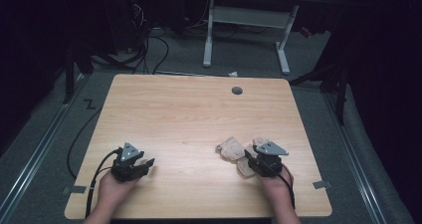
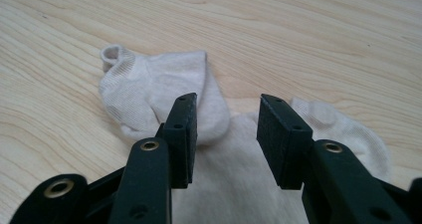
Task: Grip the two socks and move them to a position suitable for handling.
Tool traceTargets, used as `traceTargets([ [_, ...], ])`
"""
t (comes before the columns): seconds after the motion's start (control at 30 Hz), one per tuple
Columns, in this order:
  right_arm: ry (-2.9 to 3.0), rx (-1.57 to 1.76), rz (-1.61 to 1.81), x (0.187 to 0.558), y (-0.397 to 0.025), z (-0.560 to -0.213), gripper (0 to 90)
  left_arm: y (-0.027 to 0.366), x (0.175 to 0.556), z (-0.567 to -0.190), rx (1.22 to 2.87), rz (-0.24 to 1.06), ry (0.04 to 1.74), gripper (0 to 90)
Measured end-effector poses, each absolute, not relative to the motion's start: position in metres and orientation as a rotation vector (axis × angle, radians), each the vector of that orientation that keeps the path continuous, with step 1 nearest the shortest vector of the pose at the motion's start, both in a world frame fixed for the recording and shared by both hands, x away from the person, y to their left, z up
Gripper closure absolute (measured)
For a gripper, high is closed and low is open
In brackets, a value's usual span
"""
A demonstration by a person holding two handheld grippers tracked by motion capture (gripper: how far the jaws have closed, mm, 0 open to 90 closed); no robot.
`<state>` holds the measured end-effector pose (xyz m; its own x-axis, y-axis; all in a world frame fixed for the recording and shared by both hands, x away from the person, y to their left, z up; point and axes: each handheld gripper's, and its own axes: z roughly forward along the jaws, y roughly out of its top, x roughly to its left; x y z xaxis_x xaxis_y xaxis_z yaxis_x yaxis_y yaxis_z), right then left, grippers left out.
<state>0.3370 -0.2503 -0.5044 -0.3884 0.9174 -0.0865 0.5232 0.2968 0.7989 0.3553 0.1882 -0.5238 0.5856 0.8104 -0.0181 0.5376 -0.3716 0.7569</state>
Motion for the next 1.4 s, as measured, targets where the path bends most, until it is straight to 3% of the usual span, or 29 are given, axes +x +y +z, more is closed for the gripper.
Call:
traceTargets([
  [0.7,2.061,1.259,0.961,0.35,-0.238,-0.503,65.1,0.187,0.355,-0.525,2.074,0.465,1.066,48.6],
  [0.8,2.05,1.246,0.899,0.35,-0.237,-0.504,79.7,0.187,0.355,-0.525,2.073,0.466,1.067,48.6],
  [0.83,2.027,1.28,0.886,0.35,-0.244,-0.501,90.0,0.188,0.355,-0.524,2.076,0.467,1.064,48.6],
  [1.17,2.021,1.364,0.79,0.354,-0.271,-0.511,90.0,0.189,0.355,-0.523,2.068,0.47,1.065,48.5],
  [1.4,2.083,1.327,0.86,0.349,-0.262,-0.513,89.5,0.188,0.355,-0.523,2.065,0.467,1.064,48.6],
])
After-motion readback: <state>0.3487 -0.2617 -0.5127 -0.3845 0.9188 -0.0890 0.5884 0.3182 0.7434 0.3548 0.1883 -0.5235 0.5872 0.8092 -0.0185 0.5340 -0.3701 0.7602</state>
